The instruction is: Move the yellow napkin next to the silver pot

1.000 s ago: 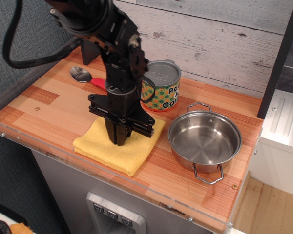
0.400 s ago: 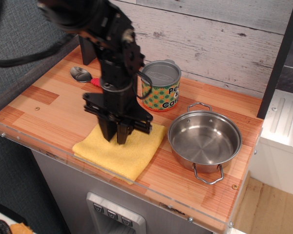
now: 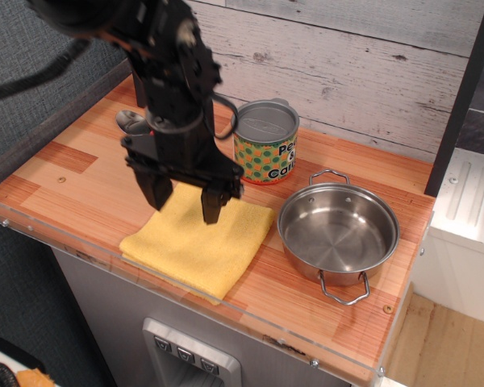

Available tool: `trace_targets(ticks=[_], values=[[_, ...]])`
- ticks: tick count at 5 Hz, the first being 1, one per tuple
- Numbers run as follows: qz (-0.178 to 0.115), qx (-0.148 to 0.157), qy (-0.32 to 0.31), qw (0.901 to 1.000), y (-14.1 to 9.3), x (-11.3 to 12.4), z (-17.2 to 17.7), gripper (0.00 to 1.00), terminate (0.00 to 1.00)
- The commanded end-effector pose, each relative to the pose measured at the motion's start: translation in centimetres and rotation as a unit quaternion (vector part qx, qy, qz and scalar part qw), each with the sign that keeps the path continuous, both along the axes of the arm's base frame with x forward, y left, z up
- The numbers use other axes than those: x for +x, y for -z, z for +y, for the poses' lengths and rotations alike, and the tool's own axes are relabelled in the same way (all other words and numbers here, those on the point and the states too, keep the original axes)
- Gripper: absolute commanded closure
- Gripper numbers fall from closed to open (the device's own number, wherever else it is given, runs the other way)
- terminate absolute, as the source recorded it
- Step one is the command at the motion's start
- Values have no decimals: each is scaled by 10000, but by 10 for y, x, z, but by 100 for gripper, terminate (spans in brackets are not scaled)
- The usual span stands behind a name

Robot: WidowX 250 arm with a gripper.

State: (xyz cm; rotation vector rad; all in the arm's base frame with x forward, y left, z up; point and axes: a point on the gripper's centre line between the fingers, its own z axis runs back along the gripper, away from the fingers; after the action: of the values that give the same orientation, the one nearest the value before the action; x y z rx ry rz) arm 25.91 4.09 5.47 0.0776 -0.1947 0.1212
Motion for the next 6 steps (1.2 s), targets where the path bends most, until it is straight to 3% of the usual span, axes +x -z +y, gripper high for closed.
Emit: trace_targets(ticks=[1,2,3,4,6], values=[[111,-205,-210,9995,-41,-5,4,0,0],[419,-171,-532,9976,-54,-6,8,0,0],[374,2,-988,9944,-58,-16,31,0,0],[267,-43,-1416,9896,-65,-15,58,0,0],[55,-132,-1670,9858,-70,9,89,0,0]])
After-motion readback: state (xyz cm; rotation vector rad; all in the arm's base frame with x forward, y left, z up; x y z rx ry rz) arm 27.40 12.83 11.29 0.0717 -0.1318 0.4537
